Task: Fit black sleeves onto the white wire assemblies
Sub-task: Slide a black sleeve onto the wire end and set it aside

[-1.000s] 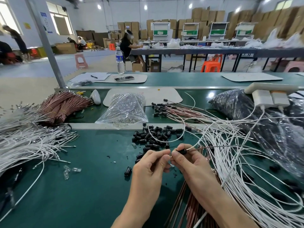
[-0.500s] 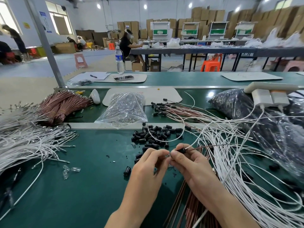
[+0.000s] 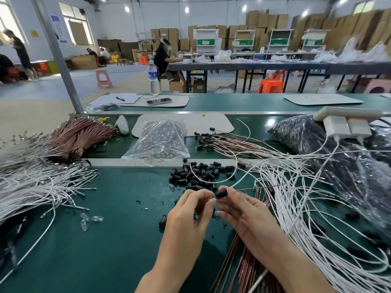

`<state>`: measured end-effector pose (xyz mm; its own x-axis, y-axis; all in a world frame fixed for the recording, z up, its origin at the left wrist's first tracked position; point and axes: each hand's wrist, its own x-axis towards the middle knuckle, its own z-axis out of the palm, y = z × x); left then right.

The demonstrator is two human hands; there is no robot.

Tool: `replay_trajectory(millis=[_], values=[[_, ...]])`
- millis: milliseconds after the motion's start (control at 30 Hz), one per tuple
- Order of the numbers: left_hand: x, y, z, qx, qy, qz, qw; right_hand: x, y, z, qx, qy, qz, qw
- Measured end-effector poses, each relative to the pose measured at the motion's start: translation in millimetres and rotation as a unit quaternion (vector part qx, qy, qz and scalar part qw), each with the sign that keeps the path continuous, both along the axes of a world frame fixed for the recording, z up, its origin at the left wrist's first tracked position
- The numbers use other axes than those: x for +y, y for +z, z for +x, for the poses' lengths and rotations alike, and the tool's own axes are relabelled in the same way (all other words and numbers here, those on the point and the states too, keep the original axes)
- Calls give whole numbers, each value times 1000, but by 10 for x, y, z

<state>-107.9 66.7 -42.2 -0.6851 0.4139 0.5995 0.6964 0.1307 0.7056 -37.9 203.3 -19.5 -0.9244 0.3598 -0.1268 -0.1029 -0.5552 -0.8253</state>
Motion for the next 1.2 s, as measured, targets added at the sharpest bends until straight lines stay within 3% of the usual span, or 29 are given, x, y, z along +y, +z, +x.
replay_trajectory(millis=[300, 533, 800, 1067, 1200], values=[[-8, -43, -17, -51, -10, 51, 997, -6, -6, 10, 13, 17, -9, 1000], [16, -26, -22, -26, -19, 44, 999, -5, 1, 4, 19, 7, 11, 1000], [-10, -35, -34, -100, -48, 65, 992, -16, -58, 13, 18, 33, 10, 999], [-8, -35, -22, -61, -40, -33, 997, 4, -48, -7, 25, -73, 73, 994], [-5, -23, 27, -69, -55, -67, 994, -70, -46, 16, 16, -46, 122, 991]])
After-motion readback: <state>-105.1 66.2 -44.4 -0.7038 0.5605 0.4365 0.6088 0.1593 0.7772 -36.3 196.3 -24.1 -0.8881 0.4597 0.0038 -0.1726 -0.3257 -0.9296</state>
